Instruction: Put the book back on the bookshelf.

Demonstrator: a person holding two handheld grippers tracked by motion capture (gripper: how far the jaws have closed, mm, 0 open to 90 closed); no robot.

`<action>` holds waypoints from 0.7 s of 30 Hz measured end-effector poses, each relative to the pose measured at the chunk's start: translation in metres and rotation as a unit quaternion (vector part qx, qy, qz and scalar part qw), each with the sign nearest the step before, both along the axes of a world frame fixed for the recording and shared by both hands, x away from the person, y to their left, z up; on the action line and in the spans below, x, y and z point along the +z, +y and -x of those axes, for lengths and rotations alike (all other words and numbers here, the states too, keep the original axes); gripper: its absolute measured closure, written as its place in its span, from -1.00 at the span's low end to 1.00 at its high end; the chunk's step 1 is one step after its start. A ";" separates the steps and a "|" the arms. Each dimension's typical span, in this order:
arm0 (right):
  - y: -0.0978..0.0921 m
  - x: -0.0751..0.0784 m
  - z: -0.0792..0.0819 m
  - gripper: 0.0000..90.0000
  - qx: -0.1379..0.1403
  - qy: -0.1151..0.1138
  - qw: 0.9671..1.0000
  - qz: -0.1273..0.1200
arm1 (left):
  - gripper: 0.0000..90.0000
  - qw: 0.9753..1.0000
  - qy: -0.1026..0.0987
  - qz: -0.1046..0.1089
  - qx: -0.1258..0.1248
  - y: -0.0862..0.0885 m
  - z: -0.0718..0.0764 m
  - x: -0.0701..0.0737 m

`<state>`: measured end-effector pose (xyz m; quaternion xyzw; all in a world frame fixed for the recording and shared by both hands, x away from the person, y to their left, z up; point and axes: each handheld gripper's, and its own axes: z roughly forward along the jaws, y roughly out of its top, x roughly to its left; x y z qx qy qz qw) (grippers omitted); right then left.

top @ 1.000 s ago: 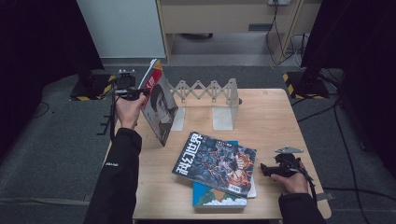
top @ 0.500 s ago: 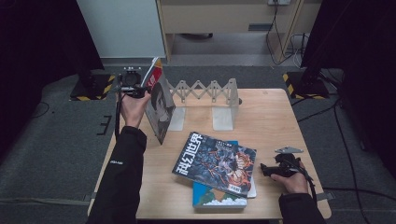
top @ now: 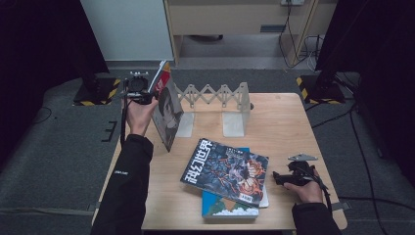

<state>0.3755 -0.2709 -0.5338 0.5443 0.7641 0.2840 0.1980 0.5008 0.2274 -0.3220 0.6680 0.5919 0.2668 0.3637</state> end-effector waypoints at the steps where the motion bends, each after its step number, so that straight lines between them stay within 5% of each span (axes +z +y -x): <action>1: 0.000 0.000 0.000 -0.98 0.000 -0.001 1.000 0.000 | 0.78 1.000 -0.003 0.001 -0.001 0.000 0.001 0.000; 10: 0.000 0.000 0.000 -0.98 0.000 -0.001 1.000 0.000 | 0.39 0.998 -0.042 0.034 -0.026 0.013 0.012 -0.003; 21: -0.001 -0.002 0.002 -0.99 0.001 -0.013 1.000 -0.004 | 0.08 0.990 -0.093 0.081 -0.067 0.030 0.046 0.005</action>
